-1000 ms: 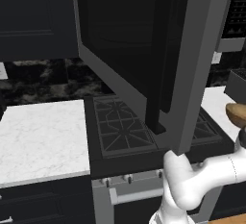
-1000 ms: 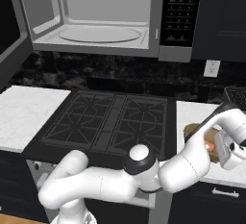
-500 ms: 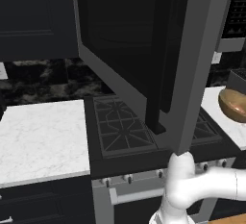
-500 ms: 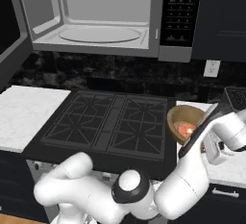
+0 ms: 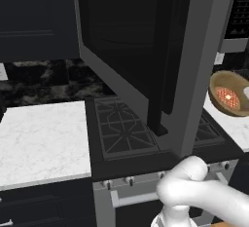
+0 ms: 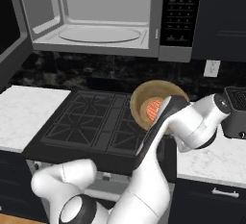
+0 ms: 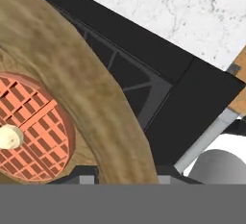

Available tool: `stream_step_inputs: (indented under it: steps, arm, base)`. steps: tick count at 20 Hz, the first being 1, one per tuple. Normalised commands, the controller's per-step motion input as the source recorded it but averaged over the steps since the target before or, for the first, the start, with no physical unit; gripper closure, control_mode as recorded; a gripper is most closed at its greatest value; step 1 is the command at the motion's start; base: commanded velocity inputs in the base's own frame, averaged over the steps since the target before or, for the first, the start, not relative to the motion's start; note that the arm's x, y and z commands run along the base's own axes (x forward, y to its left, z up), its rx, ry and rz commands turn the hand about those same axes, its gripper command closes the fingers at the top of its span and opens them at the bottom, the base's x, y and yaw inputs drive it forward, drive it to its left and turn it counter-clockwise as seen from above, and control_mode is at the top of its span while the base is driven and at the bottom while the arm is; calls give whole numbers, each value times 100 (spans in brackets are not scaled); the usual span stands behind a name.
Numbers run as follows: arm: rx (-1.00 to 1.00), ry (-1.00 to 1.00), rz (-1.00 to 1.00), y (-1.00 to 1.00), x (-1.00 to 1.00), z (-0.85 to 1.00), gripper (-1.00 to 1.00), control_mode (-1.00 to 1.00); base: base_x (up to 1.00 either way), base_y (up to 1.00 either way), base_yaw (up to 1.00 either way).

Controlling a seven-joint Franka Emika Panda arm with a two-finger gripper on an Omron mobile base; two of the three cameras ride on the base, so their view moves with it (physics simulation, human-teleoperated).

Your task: Open the microwave, place the bowl with waffle inside the microwave, then close the microwave door and turn it on.

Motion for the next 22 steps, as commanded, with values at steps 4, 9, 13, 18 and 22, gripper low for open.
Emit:
stream_step_inputs:
  steps: [4, 9, 13, 18, 22]
  arm:
    - [-15, -18, 24, 100, -50, 100, 100, -100]
    - [-8, -11, 24, 100, -37, 100, 100, -100]
    - [0, -12, 22, 85, -2, 100, 100, -100]
    - [-1, -13, 6, 15, 48, 100, 100, -100]
    - [-2, 0, 0, 1, 49, 52, 100, -100]
  base:
    - [0, 0, 0]
    - [0, 0, 0]
    - [0, 0, 0]
    - [0, 0, 0]
    - [0, 0, 0]
